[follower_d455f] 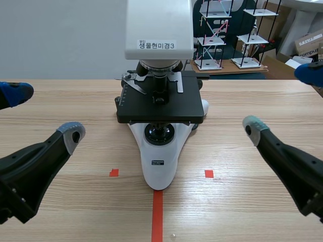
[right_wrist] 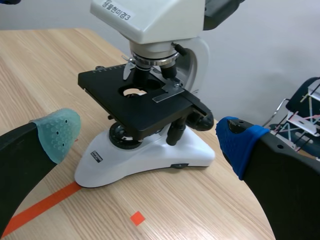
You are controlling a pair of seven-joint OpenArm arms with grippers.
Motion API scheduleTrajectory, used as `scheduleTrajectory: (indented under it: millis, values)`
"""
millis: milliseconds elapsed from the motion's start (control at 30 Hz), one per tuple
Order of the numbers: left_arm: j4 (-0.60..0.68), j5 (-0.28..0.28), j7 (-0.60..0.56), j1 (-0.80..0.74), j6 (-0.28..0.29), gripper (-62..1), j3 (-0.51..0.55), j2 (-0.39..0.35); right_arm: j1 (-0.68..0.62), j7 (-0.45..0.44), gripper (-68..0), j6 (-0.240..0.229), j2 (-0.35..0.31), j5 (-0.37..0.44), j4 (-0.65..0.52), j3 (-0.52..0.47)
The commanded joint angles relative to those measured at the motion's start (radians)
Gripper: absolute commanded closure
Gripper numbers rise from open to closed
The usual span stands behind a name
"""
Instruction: Return to the home posture
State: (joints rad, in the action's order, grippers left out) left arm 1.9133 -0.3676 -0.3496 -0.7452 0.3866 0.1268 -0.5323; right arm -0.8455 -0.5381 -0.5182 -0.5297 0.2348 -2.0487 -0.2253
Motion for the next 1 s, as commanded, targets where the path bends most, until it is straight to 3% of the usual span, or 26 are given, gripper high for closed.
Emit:
scheduleTrajectory:
  millis: [0,333,967]
  values:
    - [0.012,-0.01,-0.017,0.0,0.002,-62.3,-0.003,0.0,0.009,-0.002,-59.3,0.001,-0.013,0.012,-0.007,0.009]
    - [0.012,-0.01,-0.017,0.0,0.001,-62.3,-0.003,0.0,-0.051,-0.007,-59.3,0.009,0.039,0.005,-0.008,0.013]
    - [0.012,-0.01,-0.013,0.0,0.001,-62.3,-0.003,0.0,-0.051,-0.038,-59.1,0.009,0.04,-0.011,-0.008,0.013]
